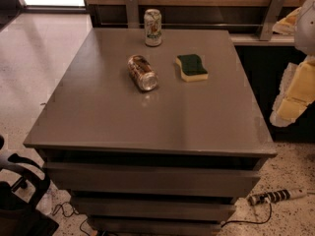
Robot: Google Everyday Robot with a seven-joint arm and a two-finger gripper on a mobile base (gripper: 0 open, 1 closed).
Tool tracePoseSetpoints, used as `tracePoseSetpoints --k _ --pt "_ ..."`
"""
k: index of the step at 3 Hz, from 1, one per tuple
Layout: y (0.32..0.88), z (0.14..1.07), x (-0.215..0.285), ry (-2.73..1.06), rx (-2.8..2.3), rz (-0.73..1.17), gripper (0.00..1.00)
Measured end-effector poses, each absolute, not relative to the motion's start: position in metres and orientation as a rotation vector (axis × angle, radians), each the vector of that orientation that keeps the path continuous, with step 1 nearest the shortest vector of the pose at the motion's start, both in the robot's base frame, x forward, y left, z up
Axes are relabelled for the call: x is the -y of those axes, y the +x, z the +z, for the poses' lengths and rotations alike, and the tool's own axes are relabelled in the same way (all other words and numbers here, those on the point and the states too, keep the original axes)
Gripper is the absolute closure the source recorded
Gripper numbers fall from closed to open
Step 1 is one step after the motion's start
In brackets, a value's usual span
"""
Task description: Place orange can upright
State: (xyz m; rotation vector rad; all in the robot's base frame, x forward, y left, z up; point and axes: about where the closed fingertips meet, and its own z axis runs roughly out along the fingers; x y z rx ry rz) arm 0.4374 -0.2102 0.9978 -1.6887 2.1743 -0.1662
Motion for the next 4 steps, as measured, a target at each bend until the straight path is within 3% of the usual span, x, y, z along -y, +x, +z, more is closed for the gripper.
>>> tracePoseSetpoints --k 2,4 --pt "0.453 1.01 0.195 -1.686 -2.169 -0.153 0.0" --pt "0.489 1.04 0.15 -1.554 -2.181 -0.05 0.0"
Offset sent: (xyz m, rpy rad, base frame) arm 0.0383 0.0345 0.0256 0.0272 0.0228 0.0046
